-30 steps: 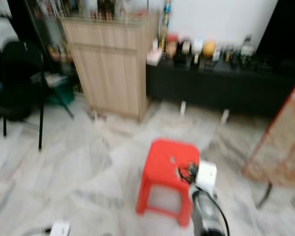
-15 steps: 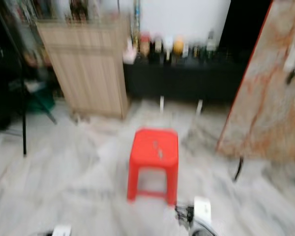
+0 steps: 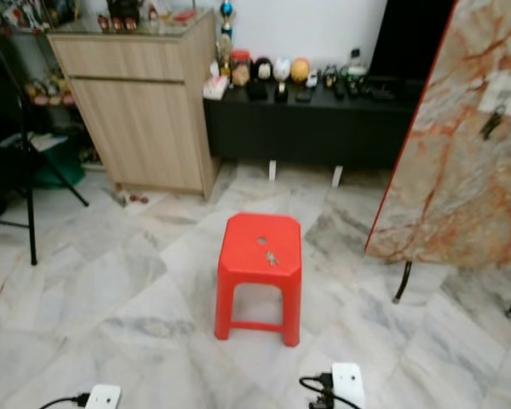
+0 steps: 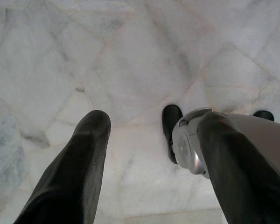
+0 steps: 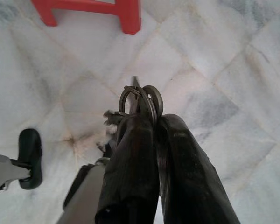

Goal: Hang keys on a hook

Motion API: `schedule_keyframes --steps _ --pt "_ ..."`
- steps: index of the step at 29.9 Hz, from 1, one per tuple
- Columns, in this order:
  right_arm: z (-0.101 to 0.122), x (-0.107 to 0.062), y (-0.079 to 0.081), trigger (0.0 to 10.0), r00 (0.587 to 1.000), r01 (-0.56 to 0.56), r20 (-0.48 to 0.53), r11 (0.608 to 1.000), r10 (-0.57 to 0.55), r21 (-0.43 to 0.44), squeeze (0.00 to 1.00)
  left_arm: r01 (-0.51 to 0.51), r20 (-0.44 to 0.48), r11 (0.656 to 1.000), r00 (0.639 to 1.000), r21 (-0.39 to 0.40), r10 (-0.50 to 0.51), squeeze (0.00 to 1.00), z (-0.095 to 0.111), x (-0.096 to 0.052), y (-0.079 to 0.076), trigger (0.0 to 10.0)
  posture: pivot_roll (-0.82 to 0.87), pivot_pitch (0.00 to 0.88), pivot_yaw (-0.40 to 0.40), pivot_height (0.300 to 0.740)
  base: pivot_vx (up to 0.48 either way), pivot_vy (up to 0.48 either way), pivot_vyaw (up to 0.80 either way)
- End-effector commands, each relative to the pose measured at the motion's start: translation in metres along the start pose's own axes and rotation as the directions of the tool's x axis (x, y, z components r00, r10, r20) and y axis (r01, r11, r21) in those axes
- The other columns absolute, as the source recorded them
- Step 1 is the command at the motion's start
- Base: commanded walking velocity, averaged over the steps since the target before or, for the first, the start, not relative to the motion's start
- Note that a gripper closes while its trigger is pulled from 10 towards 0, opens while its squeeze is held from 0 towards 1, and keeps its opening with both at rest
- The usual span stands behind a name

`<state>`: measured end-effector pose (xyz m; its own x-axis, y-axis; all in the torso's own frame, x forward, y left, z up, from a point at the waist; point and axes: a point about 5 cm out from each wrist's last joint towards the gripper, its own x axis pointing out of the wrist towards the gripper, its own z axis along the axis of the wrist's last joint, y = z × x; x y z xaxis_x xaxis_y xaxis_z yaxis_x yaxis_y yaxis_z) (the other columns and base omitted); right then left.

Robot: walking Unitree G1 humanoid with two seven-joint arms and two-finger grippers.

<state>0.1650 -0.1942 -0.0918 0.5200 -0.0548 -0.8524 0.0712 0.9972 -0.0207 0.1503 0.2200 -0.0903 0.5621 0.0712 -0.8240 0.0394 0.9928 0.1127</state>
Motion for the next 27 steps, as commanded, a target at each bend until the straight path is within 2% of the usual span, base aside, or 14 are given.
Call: schedule_keyframes --steps 1,3,6,10,13,16,21,27 --pt "0.001 0.0 -0.001 10.0 1.0 -0.01 0.011 1.0 0.01 0.014 0.0 0.002 -0.006 1.0 1.0 -0.002 -0.002 0.0 0.002 0.001 -0.001 10.0 0.11 0.0 -0.037 0.74 0.0 0.0 0.0" --pt "0.001 0.0 -0.003 10.0 1.0 -0.014 0.012 0.998 0.014 0.057 0.0 0.003 -0.002 1.0 1.0 -0.005 -0.003 0.0 0.004 0.001 -0.001 10.0 0.11 0.0 -0.037 0.74 0.0 0.0 0.0" --pt "0.002 0.0 -0.003 10.0 1.0 -0.019 0.014 0.998 0.018 0.052 0.0 0.004 0.0 1.0 1.0 -0.006 -0.004 0.0 0.005 0.002 -0.001 10.0 0.11 0.0 -0.037 0.74 0.0 0.0 0.0" --pt "0.003 0.002 0.016 10.0 0.999 -0.042 -0.001 0.999 0.042 0.018 0.0 0.006 0.001 1.0 1.0 -0.008 -0.006 0.0 0.005 0.002 -0.002 10.0 0.09 0.0 -0.037 0.74 0.0 0.0 0.0" --pt "0.001 0.001 0.015 10.0 0.999 -0.03 -0.012 0.999 0.03 0.032 0.0 0.007 -0.001 1.0 1.0 -0.013 -0.007 0.0 0.005 0.002 -0.003 10.0 0.08 0.0 -0.04 0.74 0.0 0.0 0.0" --pt "-0.005 0.001 0.016 10.0 0.998 -0.049 -0.029 0.998 0.048 -0.027 0.0 0.01 -0.005 1.0 1.0 -0.018 -0.01 0.0 0.004 0.002 -0.005 10.0 0.07 0.0 -0.034 0.74 0.0 0.0 0.0" --pt "-0.004 0.001 0.015 10.0 0.999 -0.037 -0.025 0.999 0.038 0.008 0.0 0.01 -0.012 1.0 1.0 -0.017 -0.01 0.0 0.003 0.002 -0.005 10.0 0.07 0.0 -0.029 0.74 0.0 0.0 0.0" --pt "-0.005 0.0 0.013 10.0 0.999 -0.037 -0.023 0.999 0.037 -0.021 0.0 0.009 -0.017 1.0 1.0 -0.016 -0.009 0.0 0.002 0.002 -0.004 10.0 0.06 0.0 -0.026 0.74 0.0 0.0 0.0"
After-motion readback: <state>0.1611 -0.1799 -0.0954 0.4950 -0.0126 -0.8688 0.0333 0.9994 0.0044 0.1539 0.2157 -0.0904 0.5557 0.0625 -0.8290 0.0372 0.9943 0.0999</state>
